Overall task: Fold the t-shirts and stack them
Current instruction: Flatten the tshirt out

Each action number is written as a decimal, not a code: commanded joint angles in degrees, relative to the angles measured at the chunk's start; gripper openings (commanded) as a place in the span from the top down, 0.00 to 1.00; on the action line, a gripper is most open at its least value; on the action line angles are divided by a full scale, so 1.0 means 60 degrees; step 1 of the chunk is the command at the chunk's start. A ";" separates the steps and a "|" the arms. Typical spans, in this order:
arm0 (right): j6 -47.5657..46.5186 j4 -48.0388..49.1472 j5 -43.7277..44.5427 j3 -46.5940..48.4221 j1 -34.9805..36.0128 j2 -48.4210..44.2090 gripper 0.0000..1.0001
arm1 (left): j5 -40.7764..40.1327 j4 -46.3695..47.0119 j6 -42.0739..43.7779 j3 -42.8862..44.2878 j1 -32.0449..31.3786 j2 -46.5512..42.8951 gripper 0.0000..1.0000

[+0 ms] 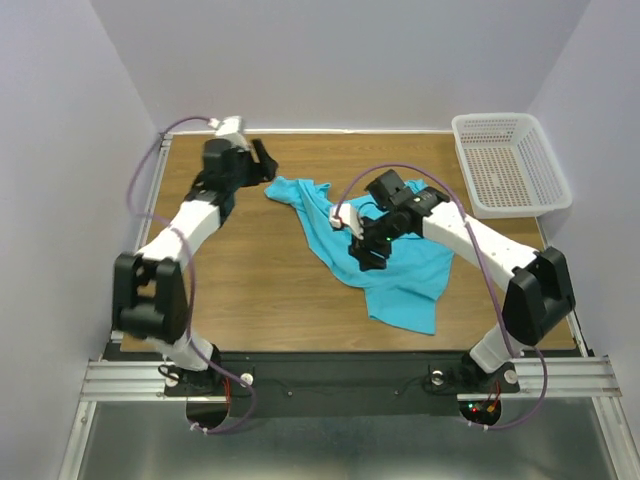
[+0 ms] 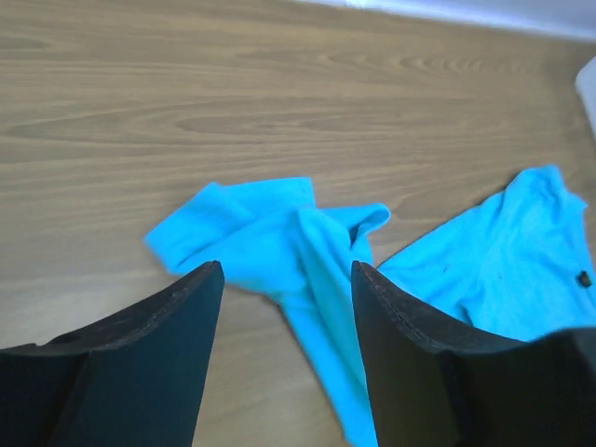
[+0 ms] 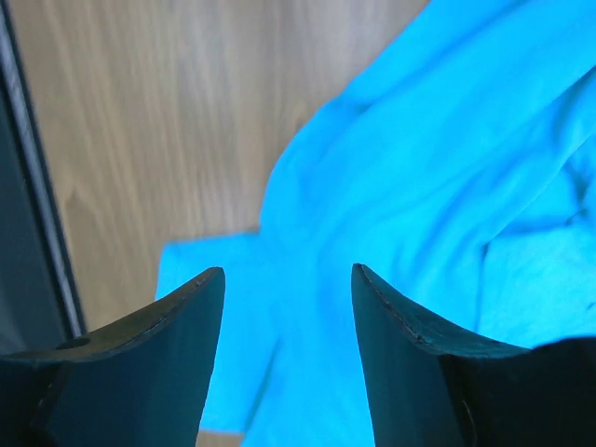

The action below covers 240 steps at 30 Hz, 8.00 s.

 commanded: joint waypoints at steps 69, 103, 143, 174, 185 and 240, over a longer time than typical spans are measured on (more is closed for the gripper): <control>0.2238 -0.0169 -0.5075 0.6688 0.1948 0.4992 0.99 | 0.1986 -0.1638 -0.4602 -0.8269 0.2916 -0.8207 0.25; 0.1814 -0.0125 -0.6056 0.5577 0.0775 0.3689 0.99 | -0.0101 -0.1144 -0.1687 -0.1974 0.1363 -0.1033 1.00; 0.8449 0.4709 0.4081 0.5254 -0.0162 0.6033 1.00 | -0.0971 -0.0189 -0.1541 -0.4709 -0.1550 -0.2861 0.36; 0.8523 0.4723 0.3480 0.4741 -0.0235 0.5710 1.00 | -0.3890 -0.1786 0.0262 -0.1544 -0.2577 0.0320 0.92; 0.6432 0.4401 0.0586 0.3573 -0.0352 0.4292 0.41 | -0.2048 -0.4817 0.0454 -0.2143 -0.2344 -0.2433 1.00; 0.7248 0.3845 0.0873 0.1839 -0.3546 0.3601 0.99 | 0.0095 -0.7792 -0.1041 -0.4810 -0.0863 -0.5365 1.00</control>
